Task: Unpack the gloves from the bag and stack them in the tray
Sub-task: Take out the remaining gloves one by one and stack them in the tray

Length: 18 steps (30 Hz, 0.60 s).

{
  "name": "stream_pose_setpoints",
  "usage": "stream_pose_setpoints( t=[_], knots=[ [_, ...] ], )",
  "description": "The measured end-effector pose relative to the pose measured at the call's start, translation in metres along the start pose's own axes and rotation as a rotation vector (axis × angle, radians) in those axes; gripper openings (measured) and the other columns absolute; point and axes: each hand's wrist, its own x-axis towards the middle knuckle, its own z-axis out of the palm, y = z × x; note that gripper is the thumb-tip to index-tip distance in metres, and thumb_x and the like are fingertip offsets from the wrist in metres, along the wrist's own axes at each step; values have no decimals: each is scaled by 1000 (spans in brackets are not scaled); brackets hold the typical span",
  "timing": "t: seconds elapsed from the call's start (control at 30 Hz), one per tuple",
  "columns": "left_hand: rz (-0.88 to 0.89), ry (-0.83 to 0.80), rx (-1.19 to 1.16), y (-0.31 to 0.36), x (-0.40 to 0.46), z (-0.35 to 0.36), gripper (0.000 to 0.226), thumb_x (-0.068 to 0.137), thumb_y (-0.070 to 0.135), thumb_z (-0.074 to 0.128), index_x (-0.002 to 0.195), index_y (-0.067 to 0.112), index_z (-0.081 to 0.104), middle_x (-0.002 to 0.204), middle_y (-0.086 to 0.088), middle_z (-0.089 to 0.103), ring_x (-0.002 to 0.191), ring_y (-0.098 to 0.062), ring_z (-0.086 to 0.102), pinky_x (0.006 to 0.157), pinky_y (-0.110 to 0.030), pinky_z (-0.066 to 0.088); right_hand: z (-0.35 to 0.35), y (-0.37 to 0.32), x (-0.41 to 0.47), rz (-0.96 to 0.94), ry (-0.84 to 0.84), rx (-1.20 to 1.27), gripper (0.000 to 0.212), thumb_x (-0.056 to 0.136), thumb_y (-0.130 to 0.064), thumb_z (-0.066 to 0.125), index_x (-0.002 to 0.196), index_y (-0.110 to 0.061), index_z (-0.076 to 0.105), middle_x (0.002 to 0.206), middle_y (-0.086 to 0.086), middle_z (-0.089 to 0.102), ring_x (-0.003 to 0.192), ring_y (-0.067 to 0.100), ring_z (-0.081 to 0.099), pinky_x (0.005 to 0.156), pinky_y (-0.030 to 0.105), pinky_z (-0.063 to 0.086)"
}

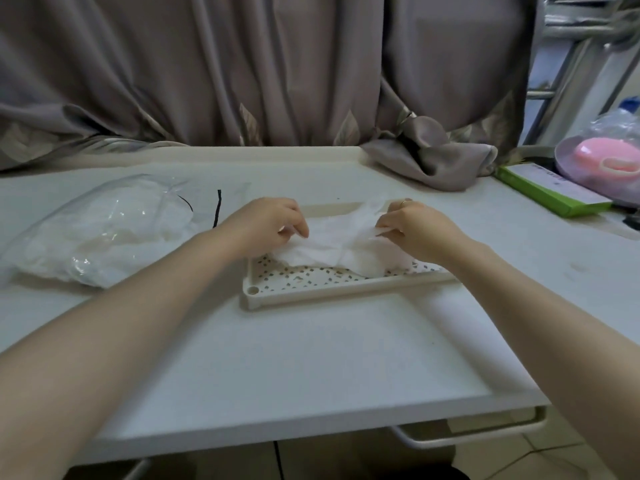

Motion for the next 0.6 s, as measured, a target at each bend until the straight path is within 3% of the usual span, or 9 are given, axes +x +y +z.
stream_pose_setpoints(
  t=[0.17,0.27,0.37,0.47,0.53,0.6],
  knots=[
    [54,16,198,2,-5,5,26,89,4,54,105,17,69,105,0,62,103,-22,52,89,-33,34,-11,-6,-13,-38,104,-68,28,88,-4,52,109,-10,69,104,9,61,97,32,55,71,35,43],
    [14,-41,280,2,-6,11,29,92,11,50,114,23,64,104,3,57,106,-20,47,86,-29,29,-11,-7,-26,-150,164,-186,26,76,1,64,98,-10,73,97,10,65,87,34,60,71,35,45],
    [-19,-65,216,5,-10,14,28,90,13,52,112,24,65,88,7,47,97,-17,45,84,-31,32,-6,-14,-34,-135,51,-222,36,80,-5,56,112,-18,68,120,3,57,115,29,49,90,32,34],
    [-33,-96,192,8,-12,11,25,88,30,53,107,29,68,82,9,47,88,-9,39,88,-32,36,-5,-9,-32,-24,-75,-74,57,76,2,48,128,-20,55,135,-2,46,127,20,36,91,21,23],
    [-81,-125,120,13,-14,6,41,78,58,44,98,34,70,80,9,53,87,-8,46,86,-32,38,-8,-6,-27,83,-19,116,60,71,8,45,126,-17,53,133,0,48,123,19,40,87,21,28],
    [-79,-48,45,18,-12,1,54,73,67,36,91,30,72,85,7,57,87,-11,48,81,-31,39,-9,-1,-22,213,50,325,52,76,11,41,117,-15,58,122,0,53,111,15,45,80,16,29]
  ],
)
